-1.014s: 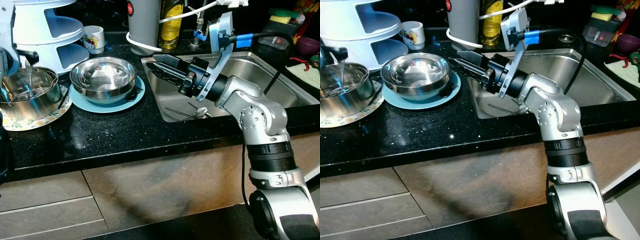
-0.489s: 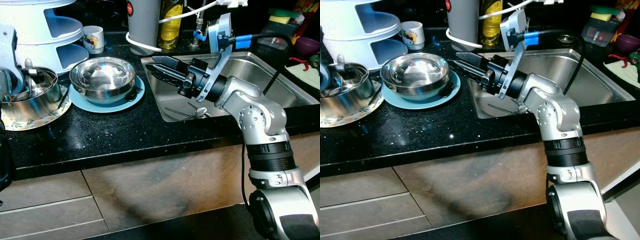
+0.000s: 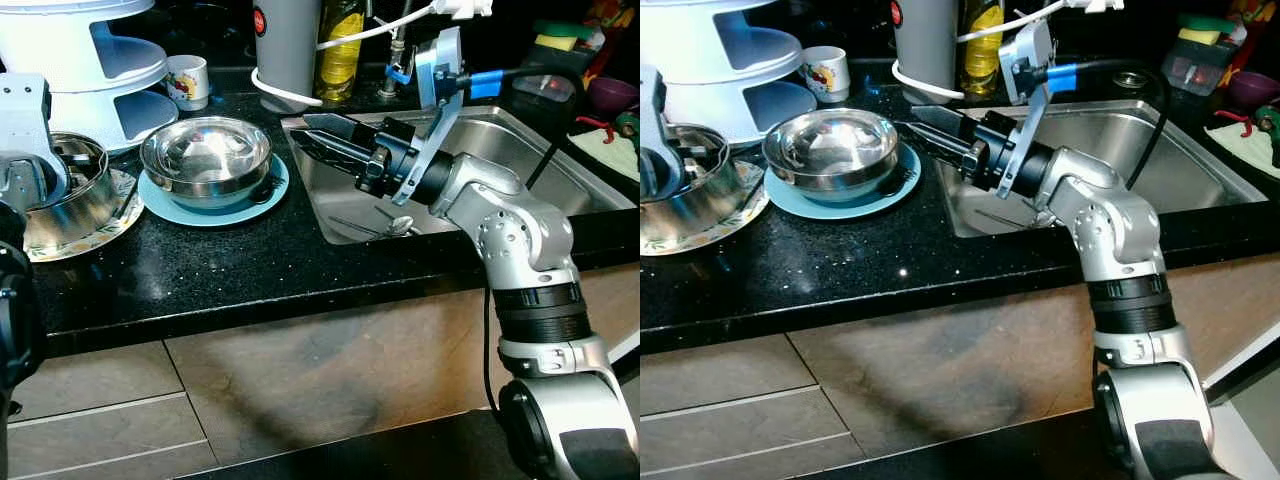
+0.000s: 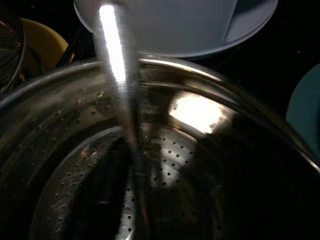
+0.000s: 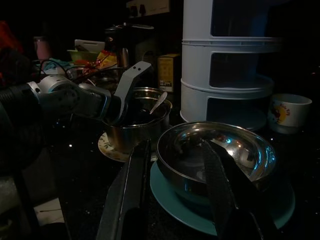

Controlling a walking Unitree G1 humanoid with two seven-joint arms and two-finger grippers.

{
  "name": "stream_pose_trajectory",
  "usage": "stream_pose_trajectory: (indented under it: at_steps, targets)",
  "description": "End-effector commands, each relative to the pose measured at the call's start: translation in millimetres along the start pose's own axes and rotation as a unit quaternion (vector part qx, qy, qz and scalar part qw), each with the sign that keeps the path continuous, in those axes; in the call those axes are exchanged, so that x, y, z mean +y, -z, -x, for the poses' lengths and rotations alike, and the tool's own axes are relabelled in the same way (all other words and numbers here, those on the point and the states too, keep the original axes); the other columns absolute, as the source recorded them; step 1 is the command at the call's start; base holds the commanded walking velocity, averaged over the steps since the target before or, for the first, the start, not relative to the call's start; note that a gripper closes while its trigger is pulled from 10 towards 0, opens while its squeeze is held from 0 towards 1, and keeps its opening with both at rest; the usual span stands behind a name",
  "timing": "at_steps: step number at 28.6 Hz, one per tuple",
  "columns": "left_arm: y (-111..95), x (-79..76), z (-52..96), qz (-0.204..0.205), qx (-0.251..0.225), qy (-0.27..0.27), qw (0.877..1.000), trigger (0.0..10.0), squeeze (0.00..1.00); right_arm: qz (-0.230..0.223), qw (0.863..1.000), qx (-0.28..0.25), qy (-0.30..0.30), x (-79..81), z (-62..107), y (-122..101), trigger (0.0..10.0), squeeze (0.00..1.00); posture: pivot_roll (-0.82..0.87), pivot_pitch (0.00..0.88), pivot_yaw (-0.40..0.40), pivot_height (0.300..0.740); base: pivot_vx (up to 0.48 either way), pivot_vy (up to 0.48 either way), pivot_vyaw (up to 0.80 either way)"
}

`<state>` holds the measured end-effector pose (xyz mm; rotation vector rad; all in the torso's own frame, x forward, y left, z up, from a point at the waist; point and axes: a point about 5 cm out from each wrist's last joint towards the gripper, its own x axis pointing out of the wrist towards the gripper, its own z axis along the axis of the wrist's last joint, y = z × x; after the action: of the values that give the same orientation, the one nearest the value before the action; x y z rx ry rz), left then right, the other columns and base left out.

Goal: Kitchen organization

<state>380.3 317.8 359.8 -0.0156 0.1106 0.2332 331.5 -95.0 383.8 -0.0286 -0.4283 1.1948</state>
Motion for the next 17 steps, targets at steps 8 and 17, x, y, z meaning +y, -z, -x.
stream_pose_trajectory:
  at_steps: [8,17]
  targets:
    - [12.0,-0.5,-3.5,0.029,0.013,-0.001,1.000,0.0,0.00,0.017,1.000,0.010,-0.009,1.7,-1.7,-5.6,10.0,0.00,0.01,0.195,-0.008,0.740,0.000,0.000,0.00]
    - [-4.0,2.8,0.2,0.040,-0.028,-0.002,0.999,0.0,0.00,0.018,1.000,0.007,-0.008,-0.4,-2.5,-6.3,10.0,0.00,0.02,0.195,-0.014,0.740,0.000,0.000,0.00]
